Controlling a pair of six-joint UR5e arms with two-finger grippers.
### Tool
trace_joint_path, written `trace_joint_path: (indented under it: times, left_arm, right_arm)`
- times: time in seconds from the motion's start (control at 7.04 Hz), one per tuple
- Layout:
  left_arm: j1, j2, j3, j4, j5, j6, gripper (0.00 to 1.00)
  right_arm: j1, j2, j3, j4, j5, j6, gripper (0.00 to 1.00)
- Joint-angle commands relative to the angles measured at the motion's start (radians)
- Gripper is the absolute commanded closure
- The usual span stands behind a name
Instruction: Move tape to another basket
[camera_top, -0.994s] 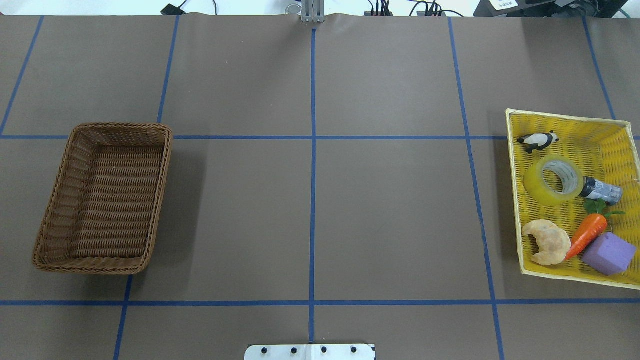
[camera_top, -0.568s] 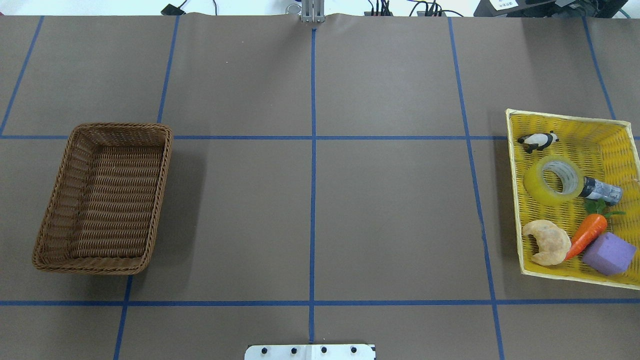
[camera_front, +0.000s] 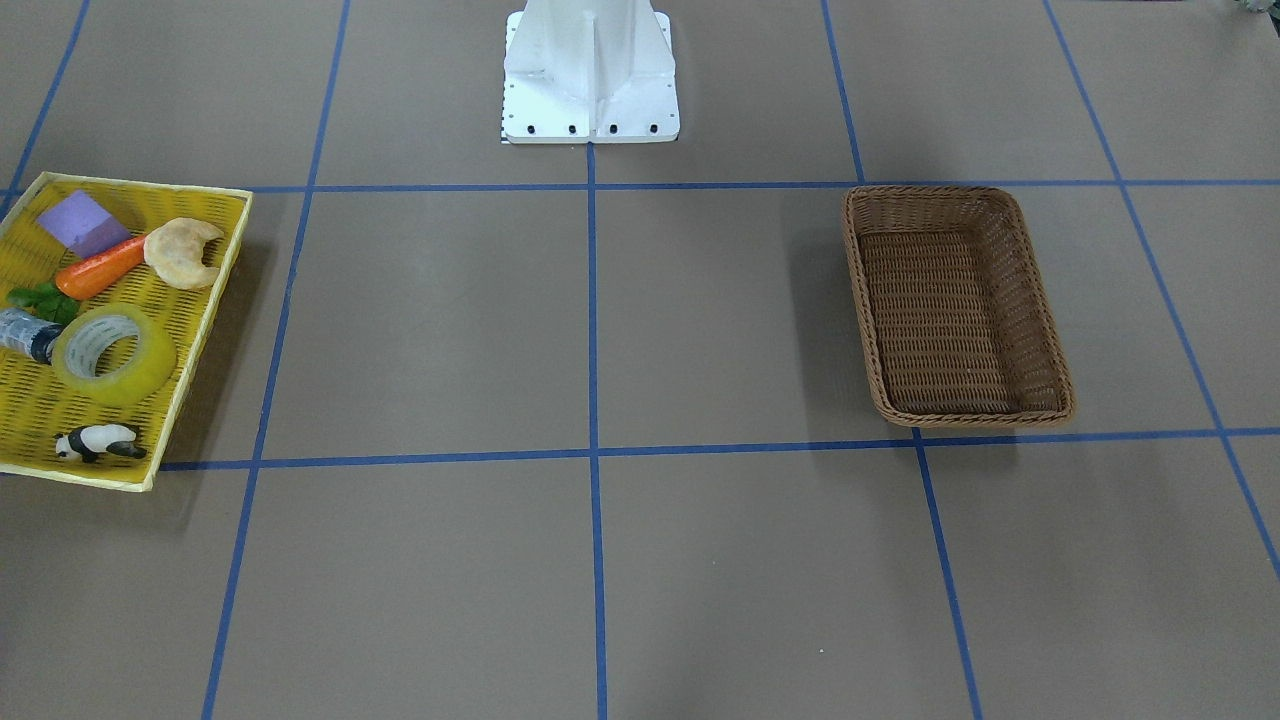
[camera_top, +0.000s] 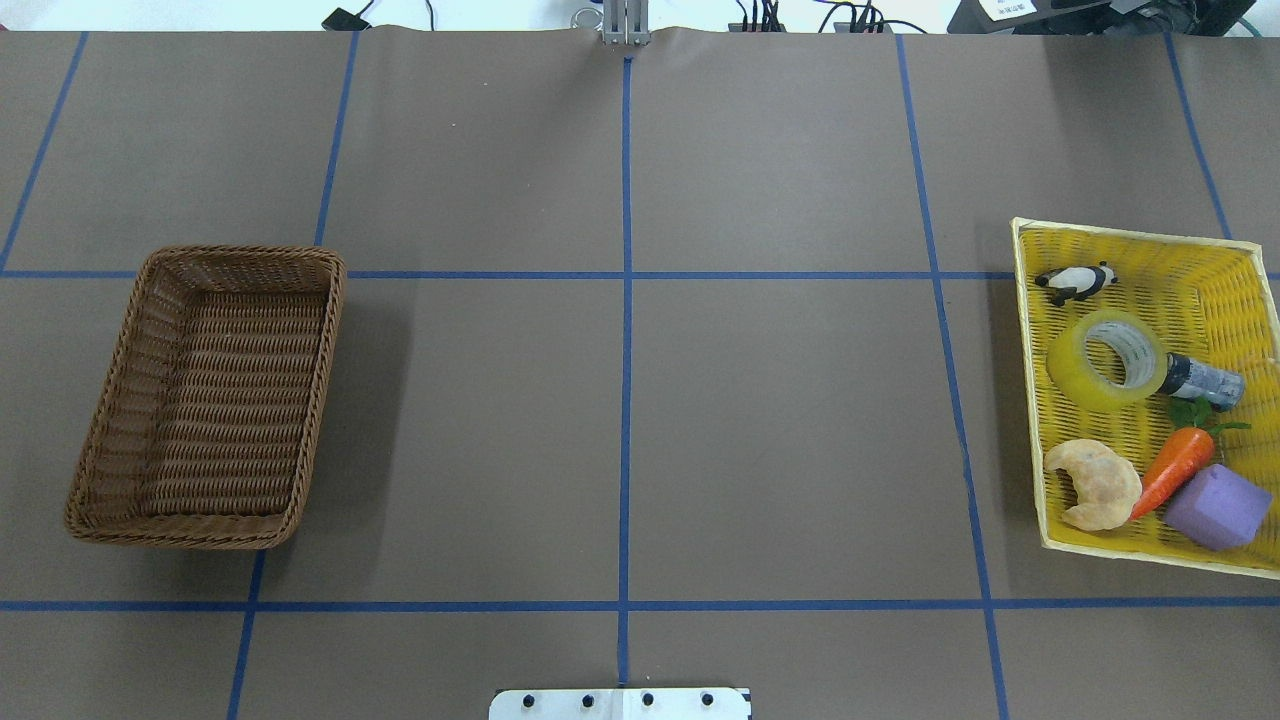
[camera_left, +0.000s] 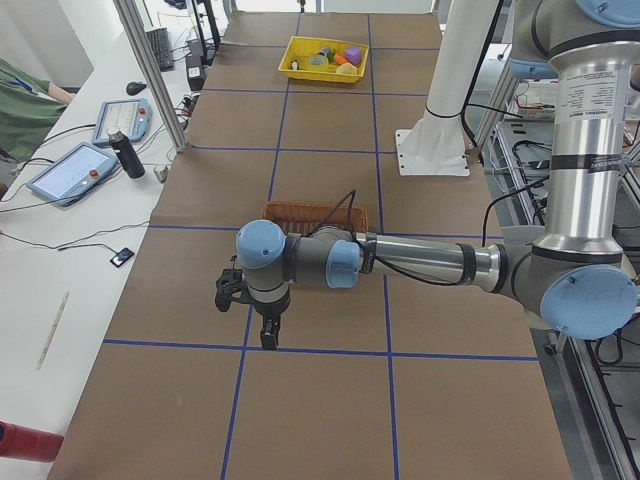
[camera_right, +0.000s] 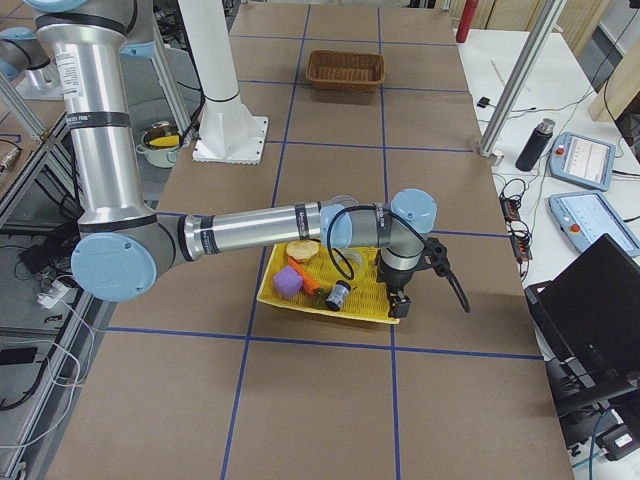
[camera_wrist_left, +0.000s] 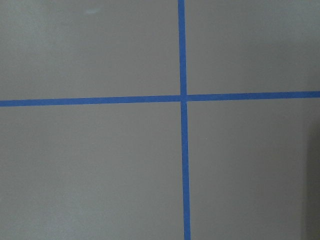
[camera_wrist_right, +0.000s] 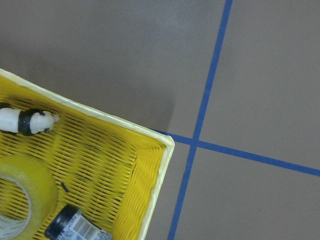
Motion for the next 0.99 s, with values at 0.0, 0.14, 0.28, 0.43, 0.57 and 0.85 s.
trace_joint_path:
  times: [0.0, 0.14, 0.28, 0.43, 0.57, 0.85]
  left_arm:
    - [0.000, -0.032, -0.008, 0.000, 0.006, 0.001, 0.01]
    - [0.000, -0.032, -0.004, -0.035, 0.006, 0.004, 0.01]
    - [0.001, -0.033, 0.002, -0.078, 0.013, -0.008, 0.01]
    - [0.003, -0.030, 0.012, -0.082, 0.012, -0.008, 0.01]
    - [0.003, -0.018, 0.022, -0.086, 0.004, -0.002, 0.01]
    - [0.003, -0.021, 0.032, -0.086, 0.001, -0.007, 0.01]
  right_arm:
    - [-0.026, 0.009, 0.029, 0.064, 0.087, -0.001, 0.00]
    - [-0.095, 0.012, 0.053, 0.064, 0.068, -0.001, 0.00]
    - [-0.144, 0.015, 0.055, 0.074, 0.066, -0.008, 0.00]
    - [-0.162, 0.000, 0.055, 0.155, 0.072, -0.005, 0.00]
    - [-0.174, -0.032, 0.030, 0.245, 0.077, -0.013, 0.00]
    - [-0.217, -0.051, -0.052, 0.390, 0.079, -0.017, 0.00]
